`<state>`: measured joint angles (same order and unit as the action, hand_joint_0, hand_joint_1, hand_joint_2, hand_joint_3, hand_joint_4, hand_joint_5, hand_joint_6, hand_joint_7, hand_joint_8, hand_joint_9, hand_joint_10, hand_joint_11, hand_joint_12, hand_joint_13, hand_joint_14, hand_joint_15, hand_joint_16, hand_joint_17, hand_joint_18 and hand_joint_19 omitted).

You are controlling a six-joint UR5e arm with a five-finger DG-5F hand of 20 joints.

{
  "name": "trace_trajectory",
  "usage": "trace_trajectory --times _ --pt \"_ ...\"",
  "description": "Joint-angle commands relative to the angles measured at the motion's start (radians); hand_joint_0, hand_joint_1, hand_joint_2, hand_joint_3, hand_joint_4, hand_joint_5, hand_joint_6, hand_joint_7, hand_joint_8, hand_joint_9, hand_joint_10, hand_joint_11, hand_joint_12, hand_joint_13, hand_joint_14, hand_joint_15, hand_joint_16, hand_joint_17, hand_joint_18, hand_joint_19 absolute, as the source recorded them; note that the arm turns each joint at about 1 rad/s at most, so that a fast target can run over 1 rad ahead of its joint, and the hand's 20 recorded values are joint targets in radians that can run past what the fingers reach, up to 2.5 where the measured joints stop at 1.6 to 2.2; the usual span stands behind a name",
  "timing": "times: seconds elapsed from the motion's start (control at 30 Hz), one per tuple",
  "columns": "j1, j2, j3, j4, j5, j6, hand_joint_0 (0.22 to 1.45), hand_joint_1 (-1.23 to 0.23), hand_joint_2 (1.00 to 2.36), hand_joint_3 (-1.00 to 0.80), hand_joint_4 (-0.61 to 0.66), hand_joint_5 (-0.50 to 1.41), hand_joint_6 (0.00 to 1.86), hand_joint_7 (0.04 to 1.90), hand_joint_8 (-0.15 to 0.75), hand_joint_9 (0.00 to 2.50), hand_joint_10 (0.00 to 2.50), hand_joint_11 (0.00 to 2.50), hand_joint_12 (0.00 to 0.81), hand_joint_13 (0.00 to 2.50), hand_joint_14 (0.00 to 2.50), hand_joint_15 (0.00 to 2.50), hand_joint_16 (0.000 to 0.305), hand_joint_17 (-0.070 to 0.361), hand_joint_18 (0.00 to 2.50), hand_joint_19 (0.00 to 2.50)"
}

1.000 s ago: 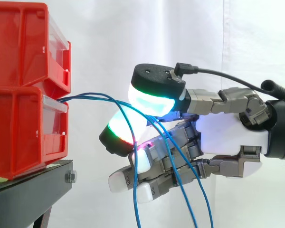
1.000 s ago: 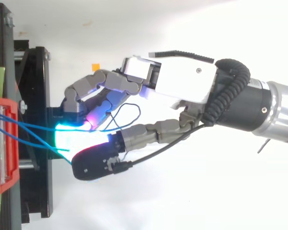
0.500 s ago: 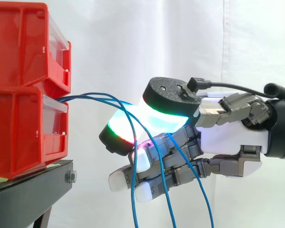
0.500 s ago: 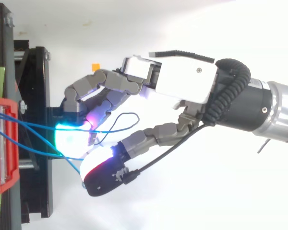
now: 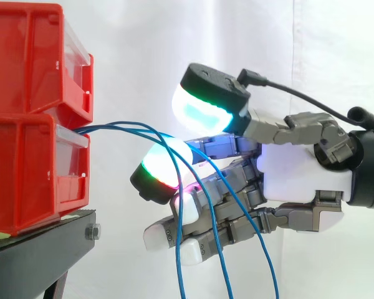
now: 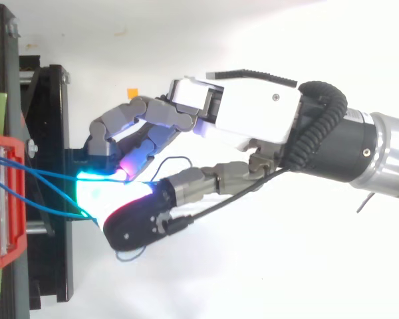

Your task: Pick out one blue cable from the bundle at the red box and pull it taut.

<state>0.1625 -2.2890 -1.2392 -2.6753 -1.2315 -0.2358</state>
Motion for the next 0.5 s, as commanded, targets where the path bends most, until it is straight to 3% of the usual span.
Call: trace_trajectory --times 0.0,0.23,0.27,0.37,0.47 --pt "0.0 0.0 0.001 -0.003 0.0 0.001 0.6 -0.4 1.0 -0.5 0.1 -0.16 0.83 1.03 0.247 1.02 0.02 0.6 0.316 0.77 0.01 0.24 0.049 0.11 0.66 0.5" --pt "0.002 0.011 0.014 -0.043 0.004 0.006 0.62 -0.44 1.01 -0.42 0.11 -0.16 0.83 1.05 0.253 1.02 0.02 0.6 0.322 0.77 0.01 0.26 0.05 0.112 0.64 0.51" --pt "0.003 0.033 0.015 -0.089 0.003 0.004 0.62 -0.47 1.01 -0.39 0.11 -0.16 0.83 1.04 0.256 0.99 0.02 0.6 0.324 0.76 0.01 0.26 0.05 0.113 0.64 0.5" --pt "0.005 0.051 0.015 -0.152 0.003 0.0 0.61 -0.54 1.01 -0.34 0.12 -0.17 0.83 1.04 0.257 0.98 0.02 0.6 0.325 0.76 0.01 0.26 0.05 0.113 0.63 0.5" --pt "0.008 0.065 0.014 -0.175 0.009 -0.007 0.61 -0.62 1.02 -0.32 0.13 -0.18 0.84 1.06 0.256 0.96 0.02 0.6 0.325 0.75 0.01 0.26 0.051 0.115 0.63 0.5"
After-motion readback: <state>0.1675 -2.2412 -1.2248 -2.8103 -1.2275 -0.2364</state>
